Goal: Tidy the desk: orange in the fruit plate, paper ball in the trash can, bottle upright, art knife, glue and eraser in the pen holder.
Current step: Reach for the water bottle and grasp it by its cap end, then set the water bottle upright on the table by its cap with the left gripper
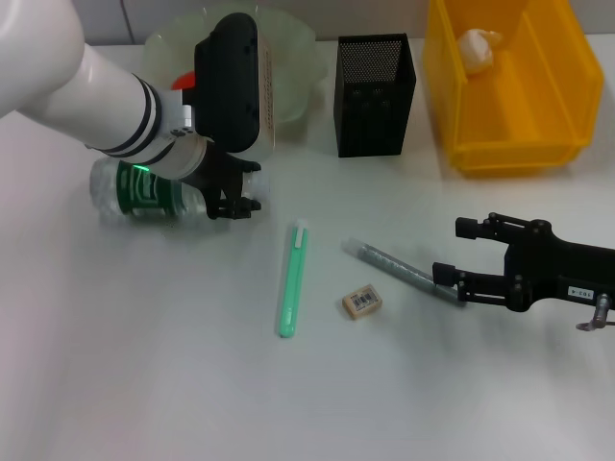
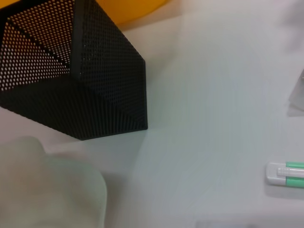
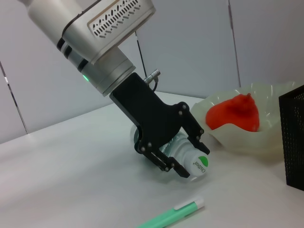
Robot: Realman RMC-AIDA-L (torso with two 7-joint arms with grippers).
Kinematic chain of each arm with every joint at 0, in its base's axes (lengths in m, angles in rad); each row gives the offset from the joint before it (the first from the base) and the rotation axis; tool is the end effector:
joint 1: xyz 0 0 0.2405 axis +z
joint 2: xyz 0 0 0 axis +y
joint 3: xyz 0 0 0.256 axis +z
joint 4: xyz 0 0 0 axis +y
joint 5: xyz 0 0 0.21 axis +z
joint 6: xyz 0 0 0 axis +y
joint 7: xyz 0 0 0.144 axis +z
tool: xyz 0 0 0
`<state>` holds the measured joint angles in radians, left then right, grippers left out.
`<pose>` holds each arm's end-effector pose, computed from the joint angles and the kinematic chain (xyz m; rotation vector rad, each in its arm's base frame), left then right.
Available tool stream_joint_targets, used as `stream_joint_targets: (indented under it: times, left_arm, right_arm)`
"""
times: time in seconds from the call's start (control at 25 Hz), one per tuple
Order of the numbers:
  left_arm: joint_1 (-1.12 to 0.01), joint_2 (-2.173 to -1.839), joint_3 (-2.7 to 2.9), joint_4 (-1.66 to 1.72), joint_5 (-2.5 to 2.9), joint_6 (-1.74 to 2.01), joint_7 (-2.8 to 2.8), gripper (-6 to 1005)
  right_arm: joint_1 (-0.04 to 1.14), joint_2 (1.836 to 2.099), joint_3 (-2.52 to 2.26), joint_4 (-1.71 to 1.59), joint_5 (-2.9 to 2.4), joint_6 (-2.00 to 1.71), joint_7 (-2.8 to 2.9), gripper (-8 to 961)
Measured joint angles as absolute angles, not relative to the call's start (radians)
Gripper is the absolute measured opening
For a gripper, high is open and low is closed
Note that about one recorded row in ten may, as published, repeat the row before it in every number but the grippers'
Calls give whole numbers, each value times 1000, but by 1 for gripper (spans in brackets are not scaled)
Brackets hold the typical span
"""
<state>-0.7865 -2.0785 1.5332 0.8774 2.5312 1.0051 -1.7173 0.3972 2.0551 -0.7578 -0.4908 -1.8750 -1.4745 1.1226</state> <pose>-0.1837 0.4102 -0.0661 -2.7193 0.3120 0.6232 0.3109 0.2885 -0.0197 -2.6349 0.6134 0.6840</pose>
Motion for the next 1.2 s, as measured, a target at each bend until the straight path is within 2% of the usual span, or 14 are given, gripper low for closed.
stream_joint_targets:
  times: [0.28,0.6,1.2]
  left_arm:
    - [-744,-2077,1531,972,2496,1072,-1744,451]
    - [-679,-2070,1370,1100,2346,1220,-1769,447]
    - [-626,-2063,951,1053,2083,1430,-1697,441]
  right_arm:
    - [398,2055,-758,-491,-1873,-1477,1123,783]
    - [400,2054,-758,-491,-1873,-1478,1123,783]
    - [407,2058,-765,-491,-1879,-1484,1123,783]
